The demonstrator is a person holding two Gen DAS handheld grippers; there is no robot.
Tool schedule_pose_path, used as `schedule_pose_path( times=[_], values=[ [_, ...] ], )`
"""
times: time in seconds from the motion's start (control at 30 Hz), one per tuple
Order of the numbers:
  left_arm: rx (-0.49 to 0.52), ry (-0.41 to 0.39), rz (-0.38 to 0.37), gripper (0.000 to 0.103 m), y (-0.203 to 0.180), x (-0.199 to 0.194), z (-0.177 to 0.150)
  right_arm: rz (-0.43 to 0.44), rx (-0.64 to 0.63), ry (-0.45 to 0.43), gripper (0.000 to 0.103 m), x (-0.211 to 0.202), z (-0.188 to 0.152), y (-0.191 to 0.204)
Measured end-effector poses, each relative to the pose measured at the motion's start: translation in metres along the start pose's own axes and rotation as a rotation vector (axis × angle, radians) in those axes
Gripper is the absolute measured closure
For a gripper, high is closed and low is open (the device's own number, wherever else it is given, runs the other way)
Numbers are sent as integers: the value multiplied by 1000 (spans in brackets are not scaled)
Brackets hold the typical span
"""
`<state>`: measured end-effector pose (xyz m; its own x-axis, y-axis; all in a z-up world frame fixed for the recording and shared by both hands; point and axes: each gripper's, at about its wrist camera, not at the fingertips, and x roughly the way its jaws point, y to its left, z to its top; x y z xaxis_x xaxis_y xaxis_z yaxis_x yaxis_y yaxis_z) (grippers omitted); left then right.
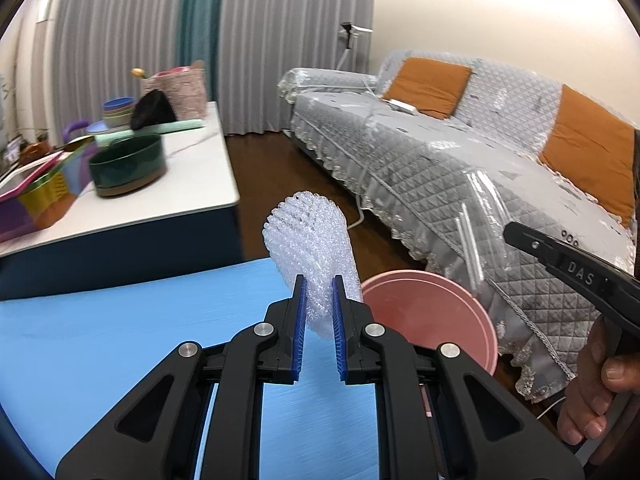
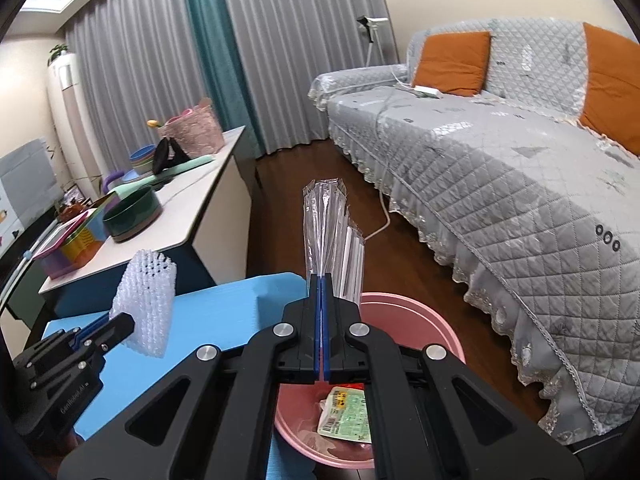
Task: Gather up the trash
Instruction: 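Carry mesh roll in left gripper and clear tubes in right gripper to pink bin, then open both grippers over pink bin to drop mesh roll and tubes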
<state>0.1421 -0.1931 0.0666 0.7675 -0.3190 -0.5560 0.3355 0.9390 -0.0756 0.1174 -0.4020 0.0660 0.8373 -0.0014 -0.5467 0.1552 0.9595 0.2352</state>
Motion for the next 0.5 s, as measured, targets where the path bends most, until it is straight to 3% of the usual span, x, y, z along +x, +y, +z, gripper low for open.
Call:
schedule_pose_path(
  times=[0.5],
  values=[
    [51,77,-81,91,-37,50,-6,-57,42,37,103,17,-4,-26]
  ],
)
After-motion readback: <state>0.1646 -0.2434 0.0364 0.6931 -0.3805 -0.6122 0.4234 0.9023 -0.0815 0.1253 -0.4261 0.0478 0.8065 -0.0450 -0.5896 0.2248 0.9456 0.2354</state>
